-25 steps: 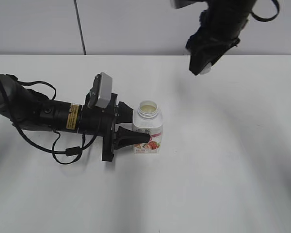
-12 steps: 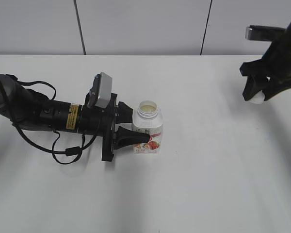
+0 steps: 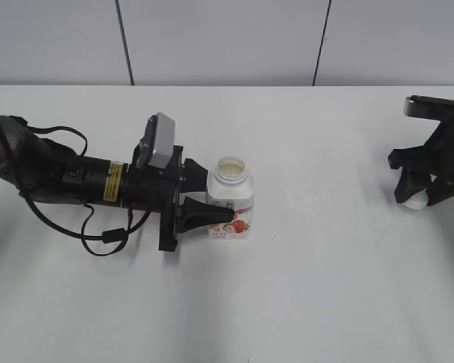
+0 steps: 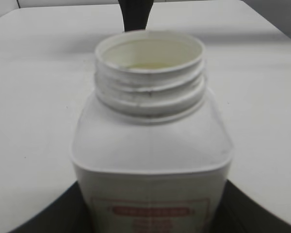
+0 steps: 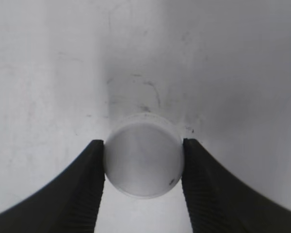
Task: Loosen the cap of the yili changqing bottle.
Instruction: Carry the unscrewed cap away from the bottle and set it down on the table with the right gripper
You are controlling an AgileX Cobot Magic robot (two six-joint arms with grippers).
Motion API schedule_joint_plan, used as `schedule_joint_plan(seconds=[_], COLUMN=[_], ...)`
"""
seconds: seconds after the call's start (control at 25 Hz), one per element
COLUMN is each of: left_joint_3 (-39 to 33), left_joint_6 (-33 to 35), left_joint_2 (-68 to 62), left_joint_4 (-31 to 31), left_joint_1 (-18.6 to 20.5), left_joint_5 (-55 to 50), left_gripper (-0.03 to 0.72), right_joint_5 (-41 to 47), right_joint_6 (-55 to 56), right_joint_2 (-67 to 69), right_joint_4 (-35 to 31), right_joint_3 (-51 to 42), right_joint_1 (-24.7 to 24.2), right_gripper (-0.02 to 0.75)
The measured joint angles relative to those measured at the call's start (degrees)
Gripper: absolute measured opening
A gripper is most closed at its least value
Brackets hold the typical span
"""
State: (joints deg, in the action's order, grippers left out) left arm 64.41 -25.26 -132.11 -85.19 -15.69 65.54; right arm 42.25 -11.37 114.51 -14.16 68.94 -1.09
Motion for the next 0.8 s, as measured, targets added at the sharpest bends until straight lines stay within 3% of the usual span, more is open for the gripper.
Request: schedule_joint_plan(seconds=[0.32,0.56,0.8], left_joint_3=[0.0,0.0,0.0], left_joint_6=[0.0,0.0,0.0], left_joint_2=[0.0,0.0,0.0], left_joint_4=[0.0,0.0,0.1], left_joint_1=[0.0,0.0,0.0], left_joint_5=[0.0,0.0,0.1], left_gripper=[0.352,0.352,0.356], right_joint_5=[-0.8,-0.8,-0.6], right_joint_6=[1.7,1.9,2.0], right_joint_2=[0.5,0.5,0.3], right_joint_4=[1.3,1.7,1.5], right_joint_3=[-0.3,-0.3,-0.3], right_joint_1=[0.0,0.0,-0.1], right_gripper=[0.392,0.603,0.515])
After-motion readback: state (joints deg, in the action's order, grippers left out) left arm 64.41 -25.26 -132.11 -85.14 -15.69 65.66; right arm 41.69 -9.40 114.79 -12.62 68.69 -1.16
